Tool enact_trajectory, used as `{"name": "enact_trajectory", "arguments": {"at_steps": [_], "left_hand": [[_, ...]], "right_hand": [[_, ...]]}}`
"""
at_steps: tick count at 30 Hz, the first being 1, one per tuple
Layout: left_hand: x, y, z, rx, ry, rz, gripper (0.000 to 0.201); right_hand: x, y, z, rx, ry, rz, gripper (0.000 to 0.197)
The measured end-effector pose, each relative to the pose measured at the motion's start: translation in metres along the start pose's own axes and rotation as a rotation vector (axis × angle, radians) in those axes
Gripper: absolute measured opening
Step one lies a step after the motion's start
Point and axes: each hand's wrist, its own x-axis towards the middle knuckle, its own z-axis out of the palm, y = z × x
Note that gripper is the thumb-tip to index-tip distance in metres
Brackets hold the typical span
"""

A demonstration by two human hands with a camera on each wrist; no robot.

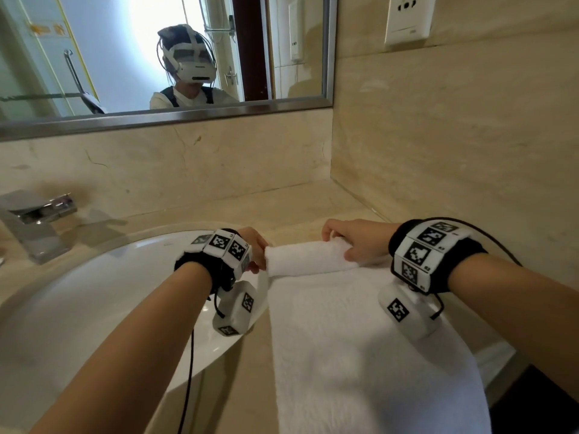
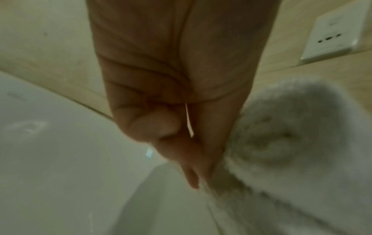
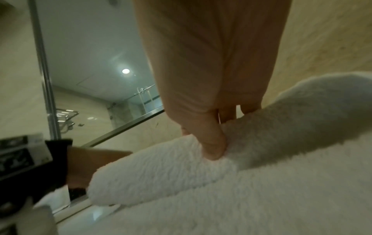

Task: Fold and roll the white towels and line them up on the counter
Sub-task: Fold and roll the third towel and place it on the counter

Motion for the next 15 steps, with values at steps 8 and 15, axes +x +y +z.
{"name": "enact_trajectory", "arguments": {"at_steps": [8,15], "left_hand": [[-0.029,0.028,-0.012,0.087,-0.223,0.079,0.037],[-0.038,0.046,0.032,0.939,-0.027,0.029,0.019]], "right_hand": [[-0.002,0.0,0.009,-0.012,0.097,-0.041,0.035],[-0.007,0.004,0.01,-0.001,0.076,0.005,0.046]]}}
